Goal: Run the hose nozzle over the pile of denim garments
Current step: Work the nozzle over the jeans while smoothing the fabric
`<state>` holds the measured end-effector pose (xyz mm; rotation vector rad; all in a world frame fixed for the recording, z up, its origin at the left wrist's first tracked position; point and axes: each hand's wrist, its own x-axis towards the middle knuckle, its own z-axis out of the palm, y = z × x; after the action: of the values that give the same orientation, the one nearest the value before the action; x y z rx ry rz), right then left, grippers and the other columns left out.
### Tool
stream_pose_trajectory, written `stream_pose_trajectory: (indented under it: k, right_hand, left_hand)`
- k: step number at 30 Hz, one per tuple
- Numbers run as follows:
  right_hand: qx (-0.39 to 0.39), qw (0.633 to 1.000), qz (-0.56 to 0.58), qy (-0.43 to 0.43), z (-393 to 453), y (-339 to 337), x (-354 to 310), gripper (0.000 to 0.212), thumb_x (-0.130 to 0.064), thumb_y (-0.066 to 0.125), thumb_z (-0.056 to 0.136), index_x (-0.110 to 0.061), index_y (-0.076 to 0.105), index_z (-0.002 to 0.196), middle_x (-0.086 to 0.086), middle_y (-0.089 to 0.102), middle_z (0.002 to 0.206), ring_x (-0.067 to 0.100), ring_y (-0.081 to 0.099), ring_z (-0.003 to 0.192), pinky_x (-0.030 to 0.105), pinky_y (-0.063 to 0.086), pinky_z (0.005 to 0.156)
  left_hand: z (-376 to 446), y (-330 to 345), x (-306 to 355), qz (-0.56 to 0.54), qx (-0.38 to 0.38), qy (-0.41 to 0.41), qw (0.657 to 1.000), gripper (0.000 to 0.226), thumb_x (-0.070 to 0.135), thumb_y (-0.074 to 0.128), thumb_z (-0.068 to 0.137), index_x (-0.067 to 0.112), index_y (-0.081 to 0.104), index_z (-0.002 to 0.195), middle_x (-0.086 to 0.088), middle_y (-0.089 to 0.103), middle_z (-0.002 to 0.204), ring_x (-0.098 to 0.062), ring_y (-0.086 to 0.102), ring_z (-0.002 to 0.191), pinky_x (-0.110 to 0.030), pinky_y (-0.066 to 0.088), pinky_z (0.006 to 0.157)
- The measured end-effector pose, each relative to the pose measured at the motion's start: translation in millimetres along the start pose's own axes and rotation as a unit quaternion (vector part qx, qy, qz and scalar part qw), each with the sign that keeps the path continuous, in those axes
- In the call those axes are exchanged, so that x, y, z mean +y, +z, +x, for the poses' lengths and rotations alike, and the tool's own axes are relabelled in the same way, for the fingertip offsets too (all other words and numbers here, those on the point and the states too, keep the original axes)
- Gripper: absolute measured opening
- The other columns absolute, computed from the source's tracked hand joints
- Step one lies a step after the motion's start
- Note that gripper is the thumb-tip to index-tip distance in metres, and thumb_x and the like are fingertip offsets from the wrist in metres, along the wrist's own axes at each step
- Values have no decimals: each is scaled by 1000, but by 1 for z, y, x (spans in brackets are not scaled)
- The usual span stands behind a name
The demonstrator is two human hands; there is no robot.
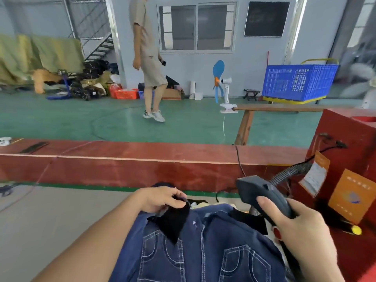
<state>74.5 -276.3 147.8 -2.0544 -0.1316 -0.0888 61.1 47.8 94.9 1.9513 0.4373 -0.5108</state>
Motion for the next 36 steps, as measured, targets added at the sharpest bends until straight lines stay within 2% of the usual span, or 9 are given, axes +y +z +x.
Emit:
stream_pose_trajectory:
  k: [3,11,14,18,22,26,29,33,36]
  right_hand:
    - [-44,999,-29,-7,-3,16,-2,34,-64,69,69,-30,67,68,-14,63,54,12,63,62,30,45,59]
    - [-93,991,-96,-27,-7,38,-8,31,-74,63,67,-43,64,72,-18,64,60,3,60,65,26,42,55]
    - [-118,985,-120,-37,-8,44,-8,30,-74,61,68,-45,63,77,-20,65,66,0,58,68,26,42,58]
    - [-150,976,-155,-33,-15,52,-10,33,-75,61,69,-42,64,76,-21,62,58,-2,58,64,22,40,53]
    - [-149,974,-164,-41,-13,55,-12,35,-75,59,70,-41,64,77,-17,63,58,3,61,62,23,43,55]
    - [-136,980,-137,-38,-10,52,-12,37,-71,63,70,-34,65,72,-11,64,55,11,64,60,29,48,58]
    - [-131,983,-125,-34,-11,50,-13,36,-70,65,70,-33,65,70,-16,63,53,11,64,56,26,44,54]
    - [-108,986,-122,-37,-6,47,-13,31,-70,66,69,-40,65,74,-17,63,56,8,63,61,25,42,54]
    - [-114,986,-116,-34,-4,46,-13,32,-72,64,70,-42,64,79,-18,64,56,9,64,58,24,43,51]
  left_hand:
    - [-9,12,-14,58,12,-101,993,72,36,73,85,2,40,140,-5,50,134,-19,50,116,-29,43,98]
    - [-29,13,-25,-59,134,117,982,32,38,57,93,9,58,80,-6,56,79,-13,53,69,-25,40,64]
    - [-24,20,-33,150,165,60,973,42,42,54,96,12,50,67,-9,51,67,-17,48,58,-32,35,55]
    - [-19,32,-70,442,227,-141,856,55,55,52,93,6,55,117,-12,64,116,-25,60,99,-32,43,76]
    - [-19,70,-55,499,370,68,781,32,39,41,101,15,53,119,-2,52,118,-23,49,112,-33,40,88]
    - [-14,136,-35,397,305,115,858,53,60,39,93,13,51,115,-6,51,114,-27,50,107,-38,43,79]
    - [-5,142,-26,441,270,62,854,36,36,43,100,7,52,121,-13,51,122,-33,53,110,-41,46,82]
    - [-19,159,-17,469,299,212,804,6,29,64,70,24,66,71,5,59,73,-13,58,61,-23,42,47]
    - [-16,185,-39,540,187,241,784,30,27,43,89,15,67,103,-9,57,108,-27,52,98,-32,45,77]
